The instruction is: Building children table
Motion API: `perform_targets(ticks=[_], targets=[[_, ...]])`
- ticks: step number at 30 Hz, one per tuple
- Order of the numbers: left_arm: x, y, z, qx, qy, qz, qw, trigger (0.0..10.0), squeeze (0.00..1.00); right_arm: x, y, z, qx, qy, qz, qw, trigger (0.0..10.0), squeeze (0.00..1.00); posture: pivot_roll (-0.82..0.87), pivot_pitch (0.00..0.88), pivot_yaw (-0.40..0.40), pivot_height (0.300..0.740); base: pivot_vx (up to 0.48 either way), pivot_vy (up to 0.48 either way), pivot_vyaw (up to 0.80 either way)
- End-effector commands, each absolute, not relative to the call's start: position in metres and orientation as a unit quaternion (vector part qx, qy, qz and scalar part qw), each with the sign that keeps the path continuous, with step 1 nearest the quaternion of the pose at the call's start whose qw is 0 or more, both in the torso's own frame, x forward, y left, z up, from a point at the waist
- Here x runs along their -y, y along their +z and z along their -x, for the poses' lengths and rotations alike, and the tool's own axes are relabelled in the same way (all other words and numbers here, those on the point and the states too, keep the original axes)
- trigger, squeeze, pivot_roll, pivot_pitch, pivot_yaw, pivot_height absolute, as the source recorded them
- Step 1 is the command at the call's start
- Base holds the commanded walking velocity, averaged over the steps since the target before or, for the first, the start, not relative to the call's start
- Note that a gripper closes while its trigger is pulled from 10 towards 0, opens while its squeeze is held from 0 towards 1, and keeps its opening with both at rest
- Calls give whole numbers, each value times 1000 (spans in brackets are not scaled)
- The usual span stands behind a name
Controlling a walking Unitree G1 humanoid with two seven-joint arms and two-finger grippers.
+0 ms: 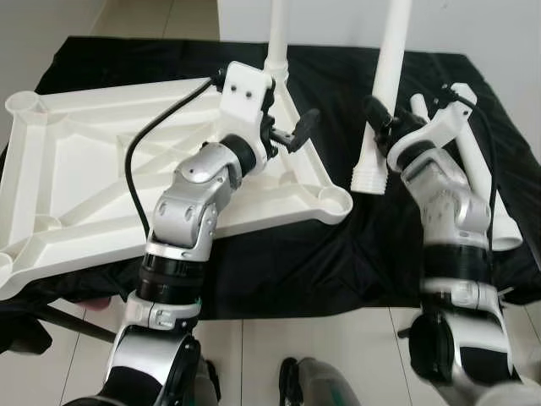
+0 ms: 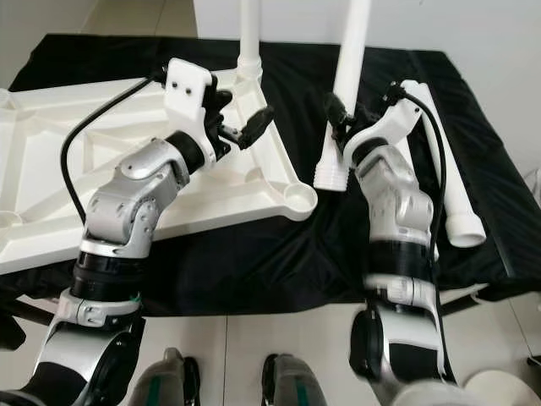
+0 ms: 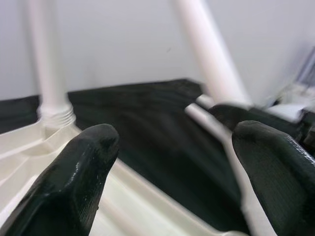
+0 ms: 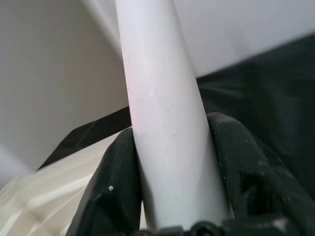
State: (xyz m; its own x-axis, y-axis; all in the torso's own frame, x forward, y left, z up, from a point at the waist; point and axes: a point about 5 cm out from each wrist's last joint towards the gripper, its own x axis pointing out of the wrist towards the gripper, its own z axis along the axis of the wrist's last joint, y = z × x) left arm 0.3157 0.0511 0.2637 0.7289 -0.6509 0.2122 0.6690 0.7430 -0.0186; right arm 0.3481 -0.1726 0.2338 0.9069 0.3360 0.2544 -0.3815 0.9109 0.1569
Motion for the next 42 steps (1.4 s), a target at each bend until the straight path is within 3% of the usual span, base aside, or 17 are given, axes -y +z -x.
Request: perform_targets(ticks=[1,11,21,25,28,41,42], targets=[[-40,271,-303,104,-454,50,884,10000,0,165,246,-341,149,228,-73,959,10000,0,-127,27,-26,740,0,0,0],[-25,286,-285,87,-560,75,820,10000,0,153,244,-318,183,339,-49,921,10000,0,-138,13,4,740,0,0,0],[-31,298,-302,60,-542,84,834,10000,0,149,240,-306,192,388,-11,902,10000,0,-152,1,26,740,0,0,0],[-37,305,-315,41,-519,88,849,10000,0,147,238,-301,201,394,10,897,10000,0,-153,7,33,740,0,0,0],[-50,316,-335,18,-472,92,876,10000,0,140,227,-295,202,392,23,897,10000,0,-148,10,33,740,0,0,0],[-74,343,-348,-8,-436,172,883,10000,0,137,203,-290,177,385,29,905,10000,0,-133,17,34,740,0,0,0],[-76,346,-347,-15,-439,184,879,4745,0,138,202,-290,176,380,28,908,10000,0,-131,17,33,740,0,0,0]])
